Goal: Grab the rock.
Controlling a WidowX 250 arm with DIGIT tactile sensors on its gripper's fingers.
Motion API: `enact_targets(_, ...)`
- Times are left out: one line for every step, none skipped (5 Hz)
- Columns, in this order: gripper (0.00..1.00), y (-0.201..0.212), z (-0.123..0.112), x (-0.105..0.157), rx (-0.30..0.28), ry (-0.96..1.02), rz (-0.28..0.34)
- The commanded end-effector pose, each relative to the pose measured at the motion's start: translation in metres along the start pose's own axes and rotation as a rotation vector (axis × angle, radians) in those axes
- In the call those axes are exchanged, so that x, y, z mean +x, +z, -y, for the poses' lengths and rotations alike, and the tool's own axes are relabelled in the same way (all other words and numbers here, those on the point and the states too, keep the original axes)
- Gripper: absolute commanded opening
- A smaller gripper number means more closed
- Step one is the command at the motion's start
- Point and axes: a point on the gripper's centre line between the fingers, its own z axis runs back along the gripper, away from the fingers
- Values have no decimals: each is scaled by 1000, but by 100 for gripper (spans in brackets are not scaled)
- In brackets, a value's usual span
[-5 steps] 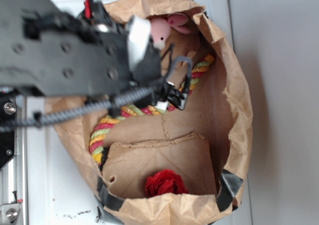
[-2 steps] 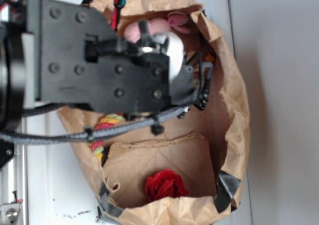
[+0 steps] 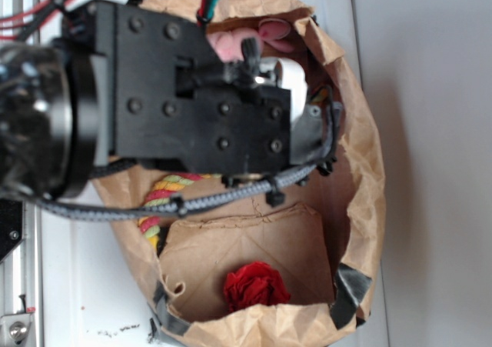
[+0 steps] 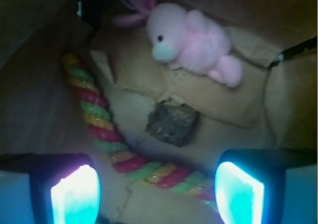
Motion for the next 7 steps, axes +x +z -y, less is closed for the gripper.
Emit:
enact_targets(100, -11, -1, 7, -23, 73, -1)
enact_targets(100, -12, -8, 14, -15, 78, 15)
enact_targets(100, -14, -15, 23, -31, 148, 11)
enact_targets(100, -19, -17, 29, -44, 194, -3)
enact_targets(100, -25, -17, 33, -41, 236, -8)
enact_targets(100, -30, -18, 38, -29, 268, -9)
enact_targets(100, -32, -21, 41, -26, 277, -11)
